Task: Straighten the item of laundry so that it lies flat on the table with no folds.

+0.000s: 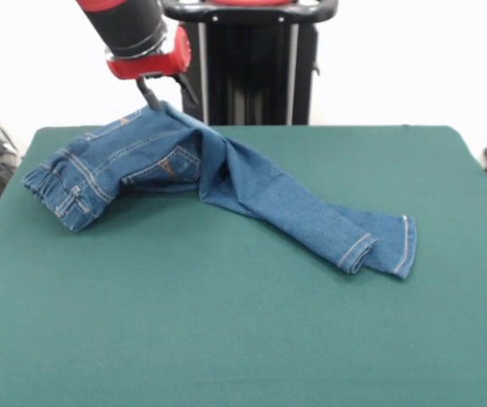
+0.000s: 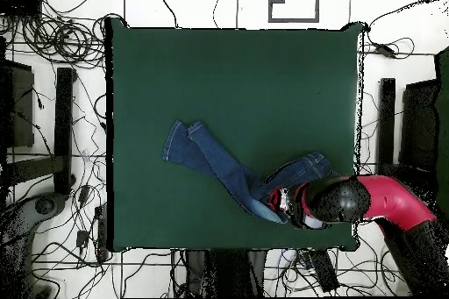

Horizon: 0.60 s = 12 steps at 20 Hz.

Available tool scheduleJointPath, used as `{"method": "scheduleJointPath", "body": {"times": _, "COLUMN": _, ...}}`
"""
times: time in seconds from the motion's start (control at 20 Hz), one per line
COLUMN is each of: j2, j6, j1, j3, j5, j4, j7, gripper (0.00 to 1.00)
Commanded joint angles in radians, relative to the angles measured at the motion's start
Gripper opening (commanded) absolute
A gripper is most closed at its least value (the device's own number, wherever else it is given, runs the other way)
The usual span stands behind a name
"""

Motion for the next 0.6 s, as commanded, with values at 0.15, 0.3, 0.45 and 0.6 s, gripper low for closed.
{"method": "scheduleJointPath", "body": {"times": 0.15, "j2": 0.124, "j6": -0.082, "j1": 0.038, "j3": 0.006, "j5": -0.095, "j4": -0.045, "j7": -0.281, "gripper": 1.00}}
{"method": "scheduleJointPath", "body": {"times": 0.3, "j2": 0.148, "j6": -0.060, "j1": 0.035, "j3": 0.011, "j5": -0.094, "j4": -0.057, "j7": -0.304, "gripper": 1.00}}
{"method": "scheduleJointPath", "body": {"times": 0.45, "j2": 0.179, "j6": -0.074, "j1": 0.033, "j3": 0.008, "j5": -0.115, "j4": -0.063, "j7": -0.304, "gripper": 1.00}}
{"method": "scheduleJointPath", "body": {"times": 0.6, "j2": 0.211, "j6": -0.077, "j1": 0.028, "j3": 0.004, "j5": -0.130, "j4": -0.070, "j7": -0.308, "gripper": 1.00}}
